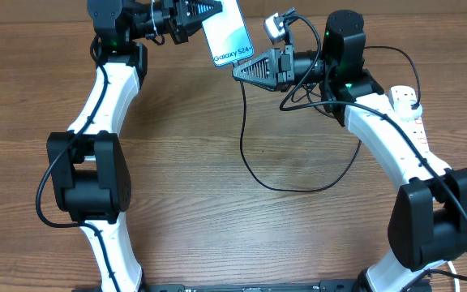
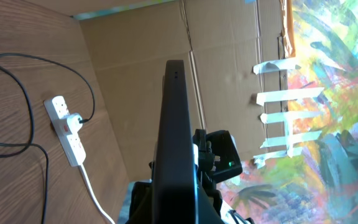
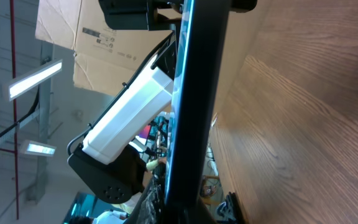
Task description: Plug charger to phone and switch on socket
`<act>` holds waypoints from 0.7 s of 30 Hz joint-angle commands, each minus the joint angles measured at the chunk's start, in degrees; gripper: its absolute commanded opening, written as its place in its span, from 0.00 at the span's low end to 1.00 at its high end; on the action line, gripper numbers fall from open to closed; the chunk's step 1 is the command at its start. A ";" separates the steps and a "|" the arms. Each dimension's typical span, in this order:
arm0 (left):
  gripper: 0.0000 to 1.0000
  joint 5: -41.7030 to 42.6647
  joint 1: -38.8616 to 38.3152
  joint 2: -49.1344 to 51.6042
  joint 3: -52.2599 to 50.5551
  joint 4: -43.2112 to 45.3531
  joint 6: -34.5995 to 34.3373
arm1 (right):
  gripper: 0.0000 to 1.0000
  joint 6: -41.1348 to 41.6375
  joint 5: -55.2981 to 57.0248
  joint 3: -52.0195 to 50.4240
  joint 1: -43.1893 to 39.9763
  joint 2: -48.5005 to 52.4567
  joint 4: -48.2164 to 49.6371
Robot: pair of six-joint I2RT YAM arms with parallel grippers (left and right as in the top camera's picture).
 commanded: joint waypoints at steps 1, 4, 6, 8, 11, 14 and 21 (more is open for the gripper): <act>0.04 11.54 -2.80 -0.44 0.46 0.61 2.29 | 0.05 -0.55 4.17 0.85 -0.85 0.09 1.18; 0.04 11.13 -2.47 -0.44 0.46 0.44 2.19 | 0.16 -2.01 1.51 0.83 -0.76 0.09 0.28; 0.04 10.88 -2.32 -0.44 0.46 0.26 2.21 | 0.23 -1.95 0.70 0.83 -0.76 0.09 -0.46; 0.04 10.86 -2.21 -0.44 0.46 0.24 2.21 | 0.33 -1.97 0.33 0.83 -0.76 0.09 -0.74; 0.04 10.82 -2.16 -0.44 0.46 0.24 2.21 | 0.37 -1.97 0.31 0.83 -0.76 0.09 -0.76; 0.04 10.86 -2.03 -0.44 0.46 0.24 2.29 | 0.40 -1.97 0.13 0.83 -0.76 0.09 -0.74; 0.04 11.61 -0.87 -0.44 0.31 0.26 4.76 | 0.46 -2.67 0.11 0.83 -0.76 0.09 -0.76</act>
